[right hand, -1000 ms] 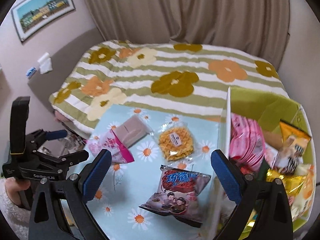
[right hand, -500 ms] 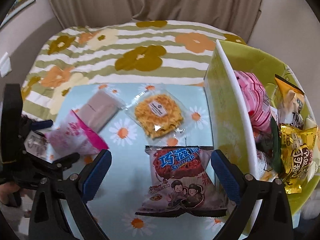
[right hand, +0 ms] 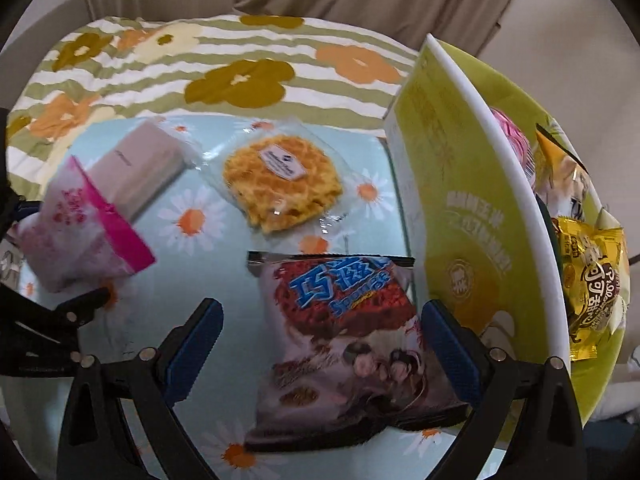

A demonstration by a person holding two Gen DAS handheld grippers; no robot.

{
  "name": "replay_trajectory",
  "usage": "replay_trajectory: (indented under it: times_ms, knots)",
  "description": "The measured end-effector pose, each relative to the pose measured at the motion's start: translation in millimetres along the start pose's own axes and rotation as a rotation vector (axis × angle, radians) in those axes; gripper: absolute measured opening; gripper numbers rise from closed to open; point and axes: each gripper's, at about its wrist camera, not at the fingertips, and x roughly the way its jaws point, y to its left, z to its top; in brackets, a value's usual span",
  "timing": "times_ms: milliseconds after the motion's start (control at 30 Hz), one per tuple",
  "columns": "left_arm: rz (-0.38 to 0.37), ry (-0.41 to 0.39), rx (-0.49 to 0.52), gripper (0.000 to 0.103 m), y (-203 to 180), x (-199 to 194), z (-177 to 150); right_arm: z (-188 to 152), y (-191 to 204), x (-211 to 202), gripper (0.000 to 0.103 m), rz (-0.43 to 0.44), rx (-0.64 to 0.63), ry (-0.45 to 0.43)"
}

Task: Organize snacks
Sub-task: 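Move both tools back over the remaining snacks on the table, then grasp the pink-white Oishi bag with the left tool while the right tool grasps the chocolate bag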

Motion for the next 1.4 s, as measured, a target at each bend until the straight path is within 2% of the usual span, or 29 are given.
replay_trajectory:
  times_ms: [133,233,467,700,833,867,933,1033,1200,1400]
  knots:
    - [-0.049,-0.005,-0.011,0.067,4.4,-1.1,1.9,1.3,-0.3,4.5,0.099,-0.018,0.0,0.008]
    - [-0.063,-0.003,-0.016,0.063,5.3,-1.8,1.3,1.3,0.8,5.6,0.099,-0.029,-0.01,0.012]
    - [-0.094,-0.001,-0.06,0.061,8.1,-9.3,-7.0,-1.0,5.8,11.4,0.099,-0.046,-0.06,0.018]
    - [-0.15,0.02,-0.178,0.061,14.9,-14.4,-20.3,-2.8,12.2,22.5,0.099,-0.084,-0.135,0.044]
    - [-0.156,0.016,-0.218,0.061,16.9,-18.9,-25.5,-5.3,16.4,29.4,0.098,-0.11,-0.195,0.064]
    - [-0.155,0.013,-0.224,0.061,17.0,-20.5,-25.8,-5.7,16.1,29.7,0.097,-0.114,-0.199,0.064]
    - [-0.151,0.007,-0.235,0.061,19.0,-23.8,-26.8,-6.7,14.2,29.4,0.083,-0.138,-0.206,0.062]
    - [-0.148,-0.003,-0.253,0.061,22.3,-28.7,-27.8,-8.8,9.6,24.8,0.072,-0.14,-0.219,0.053]
    - [-0.146,-0.018,-0.284,0.061,25.4,-36.6,-30.1,-14.7,8.7,12.0,0.067,-0.111,-0.237,0.031]
    - [-0.164,-0.04,-0.35,0.061,27.0,-55.3,-32.4,-17.8,-3.3,-21.7,0.066,-0.031,-0.184,-0.016]
